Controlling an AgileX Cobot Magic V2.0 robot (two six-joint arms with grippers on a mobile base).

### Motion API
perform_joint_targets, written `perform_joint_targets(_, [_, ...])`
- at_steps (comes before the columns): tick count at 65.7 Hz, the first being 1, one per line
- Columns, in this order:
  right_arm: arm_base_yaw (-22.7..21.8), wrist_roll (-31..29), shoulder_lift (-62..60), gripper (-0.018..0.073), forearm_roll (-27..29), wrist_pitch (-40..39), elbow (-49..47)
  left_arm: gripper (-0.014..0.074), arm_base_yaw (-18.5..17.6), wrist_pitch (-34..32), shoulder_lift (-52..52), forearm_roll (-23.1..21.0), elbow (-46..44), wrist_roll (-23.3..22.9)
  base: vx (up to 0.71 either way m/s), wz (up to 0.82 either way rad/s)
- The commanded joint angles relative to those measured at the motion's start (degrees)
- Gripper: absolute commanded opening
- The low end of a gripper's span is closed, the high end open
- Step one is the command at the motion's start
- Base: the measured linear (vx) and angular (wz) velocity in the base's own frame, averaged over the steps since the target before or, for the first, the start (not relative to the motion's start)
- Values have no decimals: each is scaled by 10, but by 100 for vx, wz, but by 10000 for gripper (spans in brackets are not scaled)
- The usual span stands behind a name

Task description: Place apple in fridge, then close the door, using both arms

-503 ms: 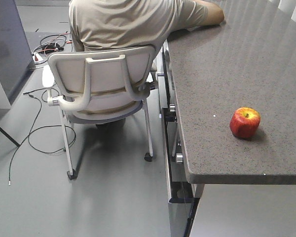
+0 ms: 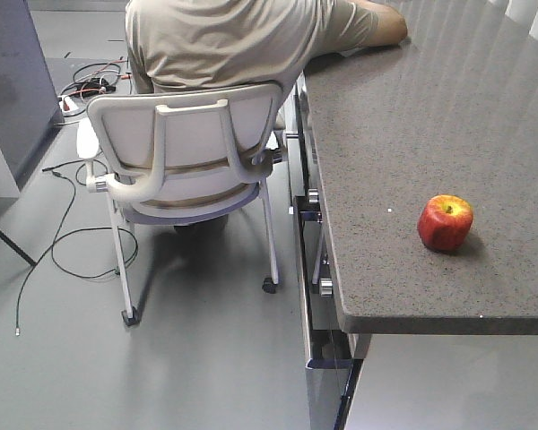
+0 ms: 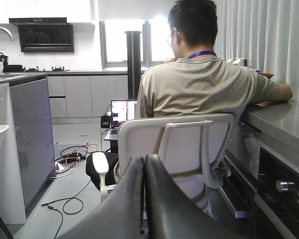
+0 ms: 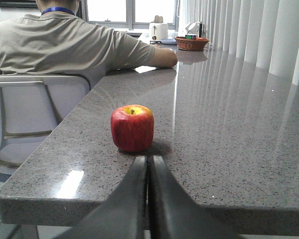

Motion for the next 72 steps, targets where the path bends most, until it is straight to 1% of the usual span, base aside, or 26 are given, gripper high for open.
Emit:
perform_joint_targets(1, [-3, -7, -16, -3, -1, -47, 3, -6, -5, -44, -1, -5, 15, -1, 0, 0])
perform_joint_targets(9, [-3, -6, -16, -3, 0, -51, 3, -6, -5, -44, -1, -5, 15, -1, 0, 0])
perform_joint_targets(12, [-3, 0, -16, -3, 10, -58, 3, -6, -5, -44, -1, -5, 15, -1, 0, 0])
perform_joint_targets(19, [-3, 5, -16, -3, 43, -123, -2, -6, -5, -44, -1, -5, 15, -1, 0, 0])
perform_joint_targets(24, [-3, 0, -12, -3, 46, -127, -31, -6, -5, -44, -1, -5, 15, -1, 0, 0])
perform_joint_targets(28, [-3, 0, 3, -3, 46, -97, -66, -6, -5, -44, -1, -5, 15, -1, 0, 0])
perform_joint_targets(33, [-3, -18, 36, -3, 43, -36, -125, -6, -5, -44, -1, -5, 15, -1, 0, 0])
perform_joint_targets(47, [-3, -57, 174, -1, 38, 107, -284, -6, -5, -44, -1, -5, 15, -1, 0, 0])
perform_joint_targets(52, [-3, -56, 225, 13, 38, 152, -330, -6, -5, -44, -1, -5, 15, -1, 0, 0])
perform_joint_targets(56, [-3, -56, 268, 43, 40, 185, -363, -6, -5, -44, -1, -5, 15, -1, 0, 0])
perform_joint_targets(60, [-3, -56, 305, 95, 40, 208, -388, -6, -5, -44, -1, -5, 15, -1, 0, 0])
perform_joint_targets(65, [-3, -57, 356, 194, 39, 226, -412, -6, -5, -44, -1, -5, 15, -1, 0, 0])
perform_joint_targets(72, [-3, -60, 418, 372, 40, 229, -436, -6, -5, -44, -1, -5, 15, -1, 0, 0])
